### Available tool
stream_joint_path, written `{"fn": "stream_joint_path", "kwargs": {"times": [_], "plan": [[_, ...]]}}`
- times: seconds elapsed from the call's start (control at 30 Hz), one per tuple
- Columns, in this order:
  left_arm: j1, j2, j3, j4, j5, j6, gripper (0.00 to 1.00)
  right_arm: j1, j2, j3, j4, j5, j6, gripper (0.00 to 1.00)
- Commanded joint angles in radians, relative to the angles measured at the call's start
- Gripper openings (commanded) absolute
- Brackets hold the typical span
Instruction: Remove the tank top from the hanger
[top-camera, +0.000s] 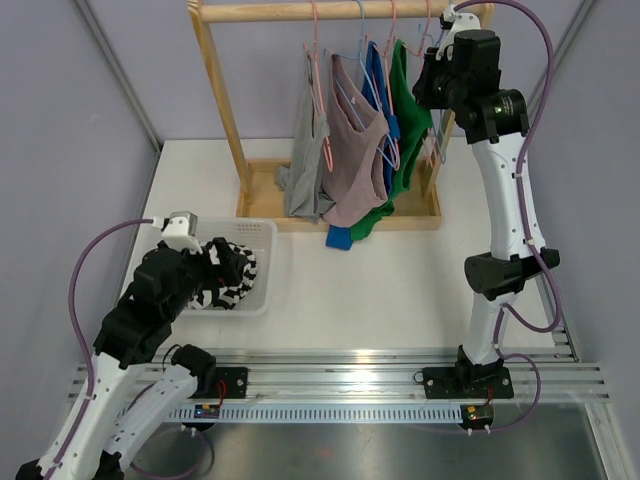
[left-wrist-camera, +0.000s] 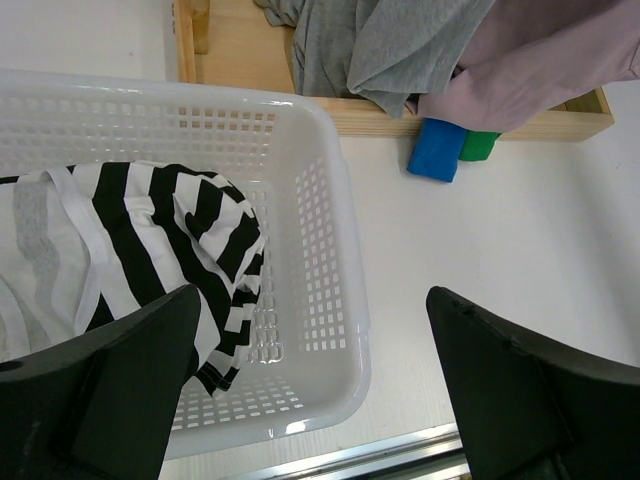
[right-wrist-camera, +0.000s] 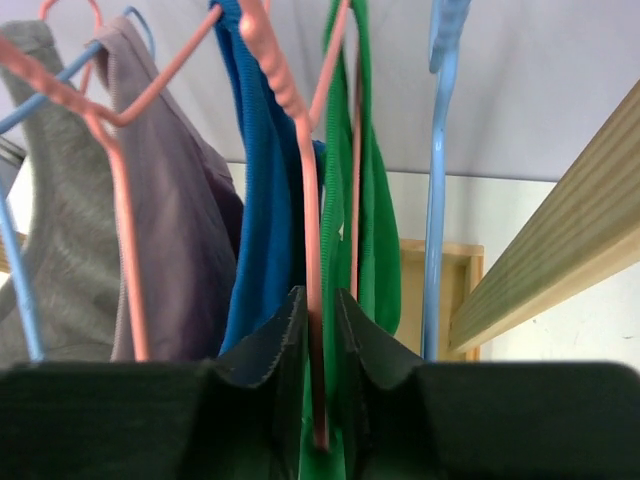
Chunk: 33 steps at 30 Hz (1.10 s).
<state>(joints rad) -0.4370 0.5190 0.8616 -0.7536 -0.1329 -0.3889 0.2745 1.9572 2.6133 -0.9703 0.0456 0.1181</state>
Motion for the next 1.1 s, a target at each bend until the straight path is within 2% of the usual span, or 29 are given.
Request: {"fn": "stream_joint_path", "kwargs": {"times": [0.0, 0.3, 0.4, 0.43, 0.47, 1.07], "plan": [[-0.009, 0.013, -0.003, 0.04, 0.018, 0.012, 0.99, 0.011, 0.02, 0.048, 0.039, 0.049, -0.034, 0.22], [-0.042, 0.065, -0.003, 0.043, 0.052, 0.021, 0.99, 0.015, 0.025, 0.063, 0.065, 0.059, -0.058, 0.2], [-0.051, 0.078, -0.003, 0.043, 0.056, 0.021, 0.99, 0.015, 0.016, 0.063, 0.074, 0.053, -0.058, 0.1], [-0.052, 0.079, -0.003, 0.043, 0.056, 0.021, 0.99, 0.015, 0.013, 0.063, 0.077, 0.05, -0.058, 0.02], [-0.057, 0.081, -0.004, 0.043, 0.055, 0.021, 0.99, 0.017, 0.011, 0.063, 0.078, 0.043, -0.057, 0.01], [-0.085, 0.075, -0.001, 0.031, 0.018, 0.01, 0.99, 0.037, -0.141, 0.028, 0.117, 0.002, -0.044, 0.0]]}}
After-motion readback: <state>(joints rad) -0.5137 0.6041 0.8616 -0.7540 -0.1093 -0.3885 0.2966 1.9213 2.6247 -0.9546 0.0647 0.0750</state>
